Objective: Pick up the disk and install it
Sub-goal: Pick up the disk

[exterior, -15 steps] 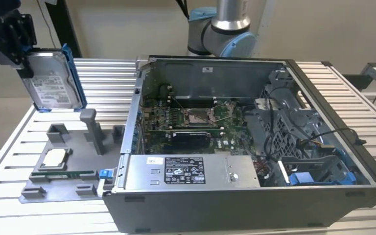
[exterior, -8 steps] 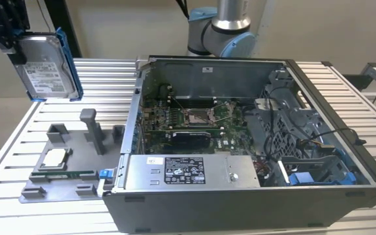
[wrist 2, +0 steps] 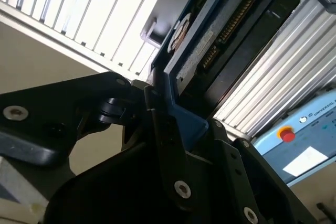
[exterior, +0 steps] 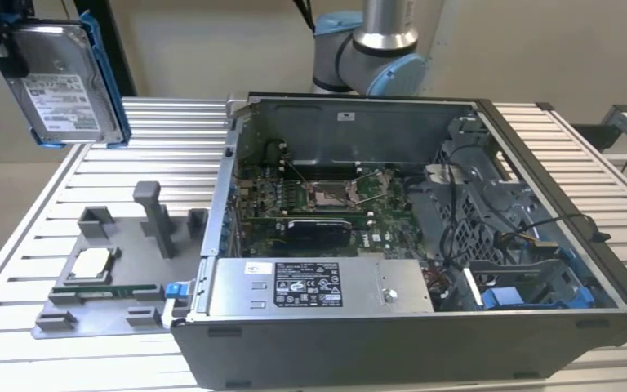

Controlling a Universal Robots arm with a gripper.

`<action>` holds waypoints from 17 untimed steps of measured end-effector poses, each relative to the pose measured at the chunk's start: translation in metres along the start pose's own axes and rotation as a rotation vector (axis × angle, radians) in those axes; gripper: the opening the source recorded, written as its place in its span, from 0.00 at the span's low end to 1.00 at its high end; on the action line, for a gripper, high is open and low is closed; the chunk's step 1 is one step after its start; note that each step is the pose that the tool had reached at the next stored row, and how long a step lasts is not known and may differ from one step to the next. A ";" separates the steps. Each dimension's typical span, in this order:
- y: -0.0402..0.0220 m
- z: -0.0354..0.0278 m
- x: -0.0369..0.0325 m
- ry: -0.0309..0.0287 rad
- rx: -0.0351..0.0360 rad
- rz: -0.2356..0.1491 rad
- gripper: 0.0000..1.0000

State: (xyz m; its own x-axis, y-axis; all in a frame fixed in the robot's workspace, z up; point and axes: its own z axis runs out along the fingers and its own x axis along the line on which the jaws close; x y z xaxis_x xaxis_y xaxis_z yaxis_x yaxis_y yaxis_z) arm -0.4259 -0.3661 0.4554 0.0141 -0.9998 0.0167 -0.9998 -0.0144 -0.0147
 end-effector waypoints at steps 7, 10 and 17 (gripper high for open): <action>-0.0004 -0.0317 0.0005 0.0000 0.0000 0.000 0.00; -0.0006 -0.0354 0.0006 0.0002 -0.0001 0.000 0.00; -0.0037 -0.0354 0.0006 0.0010 -0.0002 0.000 0.00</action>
State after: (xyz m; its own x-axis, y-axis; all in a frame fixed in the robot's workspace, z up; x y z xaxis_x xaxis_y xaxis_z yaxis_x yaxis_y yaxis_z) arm -0.4227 -0.3661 0.4909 0.0141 -0.9997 0.0177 -0.9998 -0.0144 -0.0145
